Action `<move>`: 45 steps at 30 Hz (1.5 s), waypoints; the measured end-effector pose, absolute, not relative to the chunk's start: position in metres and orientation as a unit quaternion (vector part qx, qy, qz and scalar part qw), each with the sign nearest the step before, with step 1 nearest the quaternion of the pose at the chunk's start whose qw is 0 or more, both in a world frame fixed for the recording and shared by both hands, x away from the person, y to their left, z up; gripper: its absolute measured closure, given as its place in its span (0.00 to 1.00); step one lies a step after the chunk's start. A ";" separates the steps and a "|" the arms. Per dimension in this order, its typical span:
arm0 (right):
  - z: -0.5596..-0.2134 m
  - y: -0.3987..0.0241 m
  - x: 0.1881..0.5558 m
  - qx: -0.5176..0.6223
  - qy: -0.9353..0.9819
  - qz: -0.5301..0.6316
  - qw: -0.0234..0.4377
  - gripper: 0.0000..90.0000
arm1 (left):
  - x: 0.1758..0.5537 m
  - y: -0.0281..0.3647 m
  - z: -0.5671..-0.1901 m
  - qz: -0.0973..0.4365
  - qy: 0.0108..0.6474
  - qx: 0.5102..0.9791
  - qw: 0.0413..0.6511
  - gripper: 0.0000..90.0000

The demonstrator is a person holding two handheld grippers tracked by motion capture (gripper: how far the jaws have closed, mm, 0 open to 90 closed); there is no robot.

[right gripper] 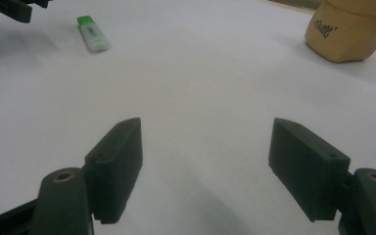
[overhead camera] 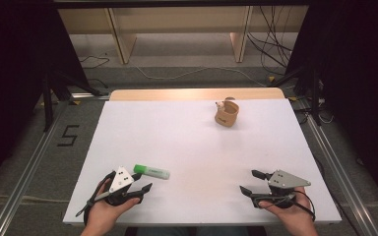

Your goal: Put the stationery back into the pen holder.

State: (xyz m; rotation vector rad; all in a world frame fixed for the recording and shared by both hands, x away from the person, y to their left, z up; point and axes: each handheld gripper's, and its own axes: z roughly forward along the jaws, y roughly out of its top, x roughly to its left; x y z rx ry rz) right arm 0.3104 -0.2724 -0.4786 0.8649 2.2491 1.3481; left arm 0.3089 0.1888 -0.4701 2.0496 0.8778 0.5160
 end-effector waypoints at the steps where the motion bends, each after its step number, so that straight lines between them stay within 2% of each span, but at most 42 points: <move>1: -0.479 -0.272 0.311 0.305 0.800 0.480 0.190 0.32 | 0.310 0.187 -0.469 0.200 0.345 0.817 0.417 0.73; 5: -0.480 -0.272 0.310 0.303 0.800 0.483 0.189 0.32 | 0.313 0.175 -0.465 0.212 0.345 0.817 0.411 0.94; 7: -0.479 -0.273 0.310 0.301 0.800 0.484 0.190 0.32 | 0.316 0.169 -0.464 0.205 0.351 0.816 0.411 0.99; 10: -0.479 -0.272 0.309 0.301 0.801 0.480 0.192 0.32 | 0.319 0.161 -0.465 0.199 0.354 0.821 0.400 1.00; 21: -0.479 -0.270 0.310 0.302 0.801 0.481 0.187 0.32 | 0.376 0.130 -0.469 0.183 0.413 0.815 0.363 1.00; 25: -0.480 -0.271 0.311 0.304 0.801 0.480 0.186 0.32 | 0.389 0.118 -0.472 0.179 0.417 0.824 0.341 1.00; 32: -0.480 -0.271 0.310 0.303 0.800 0.484 0.185 0.32 | 0.395 0.104 -0.480 0.169 0.422 0.834 0.313 1.00; 45: -0.480 -0.271 0.310 0.303 0.802 0.481 0.184 0.32 | 0.396 0.102 -0.483 0.163 0.427 0.838 0.297 1.00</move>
